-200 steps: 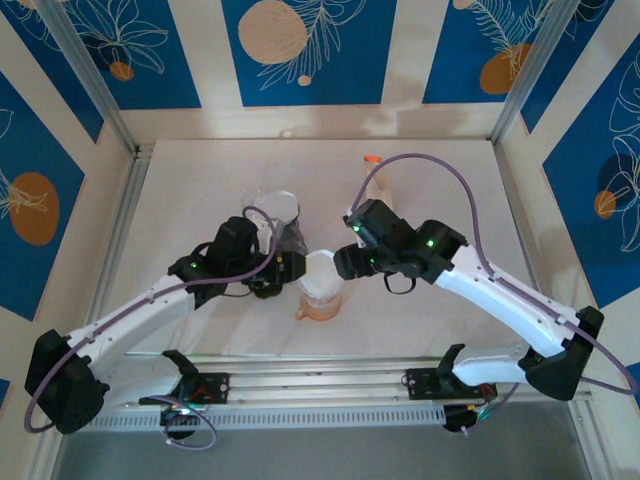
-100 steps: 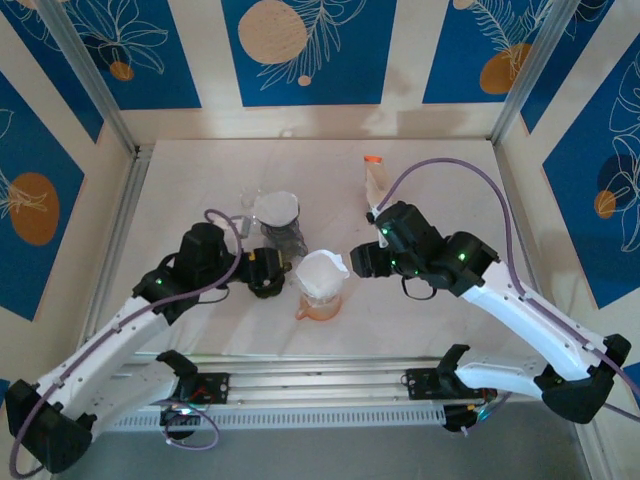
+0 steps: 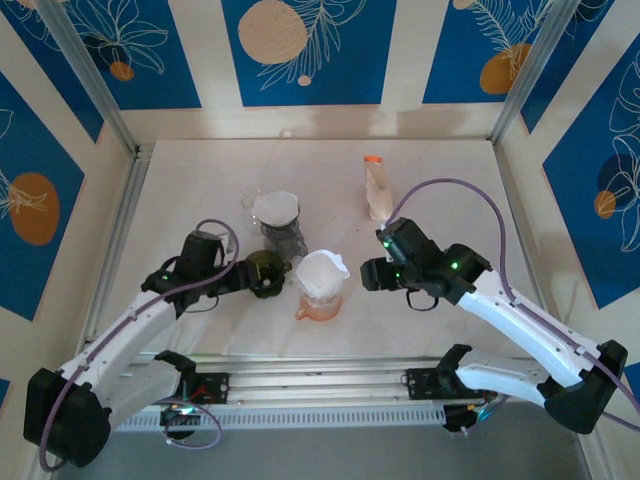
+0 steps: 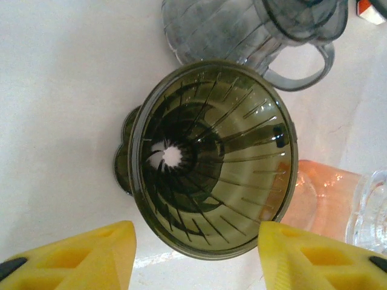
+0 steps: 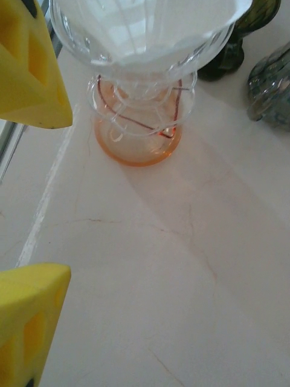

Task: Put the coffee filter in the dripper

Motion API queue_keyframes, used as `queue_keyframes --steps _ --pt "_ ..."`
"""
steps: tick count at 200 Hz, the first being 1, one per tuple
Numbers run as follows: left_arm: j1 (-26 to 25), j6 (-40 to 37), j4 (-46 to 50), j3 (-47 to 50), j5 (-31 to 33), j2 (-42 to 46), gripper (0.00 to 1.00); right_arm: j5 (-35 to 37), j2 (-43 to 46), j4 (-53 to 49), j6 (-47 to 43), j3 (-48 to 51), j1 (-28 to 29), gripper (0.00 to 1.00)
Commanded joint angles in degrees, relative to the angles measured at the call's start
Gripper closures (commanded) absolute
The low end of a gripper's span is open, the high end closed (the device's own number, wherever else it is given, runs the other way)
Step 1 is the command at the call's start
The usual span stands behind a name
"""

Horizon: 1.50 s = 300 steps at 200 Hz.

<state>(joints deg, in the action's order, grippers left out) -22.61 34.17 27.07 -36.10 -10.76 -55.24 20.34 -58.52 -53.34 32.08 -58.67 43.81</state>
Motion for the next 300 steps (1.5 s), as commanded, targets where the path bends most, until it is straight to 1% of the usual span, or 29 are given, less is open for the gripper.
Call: queue_keyframes --steps 1,10,19,45,59,73,91,109,140,160,175,186,202,227,264,300 --pt "-0.4 -0.5 0.5 -0.4 -1.6 1.5 0.48 -1.0 2.0 0.5 1.7 1.3 -0.9 0.39" --pt "-1.6 -0.8 1.9 -0.6 -1.2 2.4 0.49 -0.9 2.6 0.6 1.7 1.7 -1.5 0.39" --pt "-3.9 -0.6 2.8 -0.6 -0.8 3.4 0.49 -0.9 3.2 0.7 1.7 2.0 -2.1 0.39" --pt "-15.3 2.3 4.1 0.2 3.4 5.0 0.49 -1.3 4.8 1.4 1.3 2.9 -4.3 0.39" --pt "-19.9 4.1 4.1 1.4 4.5 5.4 0.5 -1.8 5.3 1.6 1.3 3.2 -5.3 0.39" --pt "-23.0 4.7 4.1 2.9 5.1 6.2 0.51 -2.2 5.7 1.5 1.0 3.2 -6.0 0.39" --pt "-26.2 3.1 2.5 4.8 5.6 6.7 0.5 -2.3 6.0 1.3 0.8 3.5 -6.4 0.39" --pt "-29.0 1.7 -3.2 7.8 6.3 7.1 0.5 -2.3 6.3 1.2 0.8 3.6 -6.8 0.39" --pt "-30.2 -0.5 -16.6 13.1 6.1 6.7 0.49 -2.4 6.5 1.2 1.0 3.5 -7.1 0.39" --pt "-30.5 -2.7 -21.5 13.8 5.8 4.5 0.46 -2.2 6.6 0.9 0.7 3.2 -7.4 0.39" --pt "-31.0 -3.4 -24.3 14.2 4.7 2.2 0.42 -2.1 6.7 0.7 0.4 2.9 -7.9 0.39" --pt "-31.4 -3.6 -26.0 14.3 4.0 0.9 0.41 -2.1 6.8 0.5 0.2 2.8 -8.2 0.39" --pt "-31.9 -4.1 -26.5 14.3 3.7 -0.5 0.42 -2.2 7.1 0.2 0.0 2.9 -8.9 0.39" --pt "-32.2 -5.0 -25.8 13.9 3.7 -1.5 0.46 -2.8 7.8 0.3 -0.2 3.1 -9.7 0.39" --pt "-33.0 -6.3 -25.0 13.5 4.8 -4.1 0.46 -3.4 8.0 0.5 -0.9 3.1 -10.8 0.39" --pt "-33.5 -7.1 -27.2 13.1 5.1 -6.3 0.54 -3.7 8.3 0.5 -1.3 3.1 -11.5 0.39"
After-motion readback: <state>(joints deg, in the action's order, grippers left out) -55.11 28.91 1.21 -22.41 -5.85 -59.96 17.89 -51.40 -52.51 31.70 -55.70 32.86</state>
